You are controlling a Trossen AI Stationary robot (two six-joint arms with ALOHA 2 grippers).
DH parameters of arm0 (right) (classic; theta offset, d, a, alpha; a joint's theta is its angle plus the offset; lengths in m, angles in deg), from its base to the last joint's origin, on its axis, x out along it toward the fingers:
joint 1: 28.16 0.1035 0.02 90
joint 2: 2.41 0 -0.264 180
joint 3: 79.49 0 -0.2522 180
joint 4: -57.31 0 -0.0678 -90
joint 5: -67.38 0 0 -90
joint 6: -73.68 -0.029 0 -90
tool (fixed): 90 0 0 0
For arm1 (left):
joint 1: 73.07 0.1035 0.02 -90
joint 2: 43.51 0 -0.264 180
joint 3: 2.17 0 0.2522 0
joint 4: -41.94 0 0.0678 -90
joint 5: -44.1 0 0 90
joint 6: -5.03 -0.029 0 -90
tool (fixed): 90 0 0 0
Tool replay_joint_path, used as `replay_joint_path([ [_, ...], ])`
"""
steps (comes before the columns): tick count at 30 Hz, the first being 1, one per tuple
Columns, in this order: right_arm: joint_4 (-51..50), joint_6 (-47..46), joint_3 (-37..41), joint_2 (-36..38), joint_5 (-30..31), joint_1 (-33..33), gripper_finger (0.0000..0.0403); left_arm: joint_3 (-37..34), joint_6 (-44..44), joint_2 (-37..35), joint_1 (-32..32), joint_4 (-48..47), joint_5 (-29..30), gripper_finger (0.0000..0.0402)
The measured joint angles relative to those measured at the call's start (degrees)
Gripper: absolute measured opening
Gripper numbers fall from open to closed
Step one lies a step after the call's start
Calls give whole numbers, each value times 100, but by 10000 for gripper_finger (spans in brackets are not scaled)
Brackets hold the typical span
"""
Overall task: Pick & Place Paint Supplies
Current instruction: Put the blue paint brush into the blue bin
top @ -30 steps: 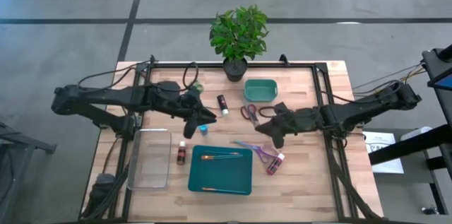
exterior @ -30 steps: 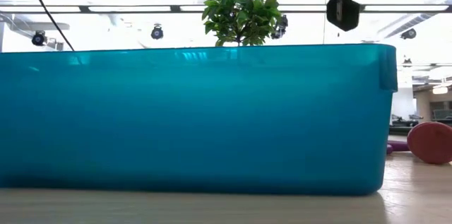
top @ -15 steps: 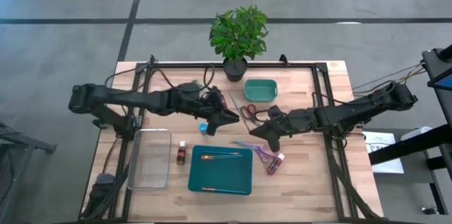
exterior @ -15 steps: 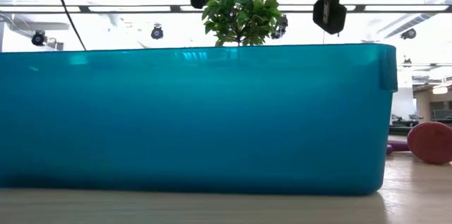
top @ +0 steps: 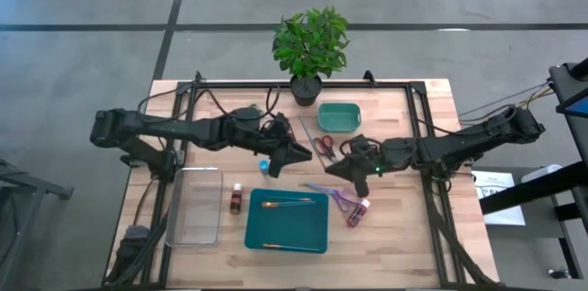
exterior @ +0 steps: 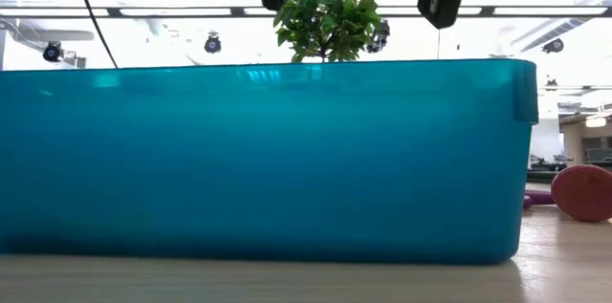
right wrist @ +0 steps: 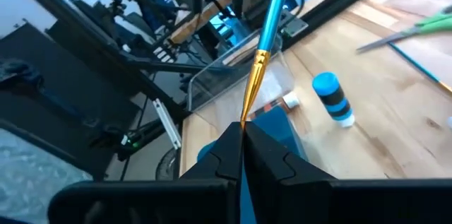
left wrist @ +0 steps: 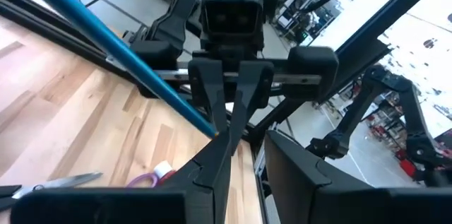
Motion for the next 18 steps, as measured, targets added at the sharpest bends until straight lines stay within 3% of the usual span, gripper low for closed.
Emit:
replay_joint_path([
  [18,226,214,0,0,-348,-4,8,0,317,0,169,399,90,97],
])
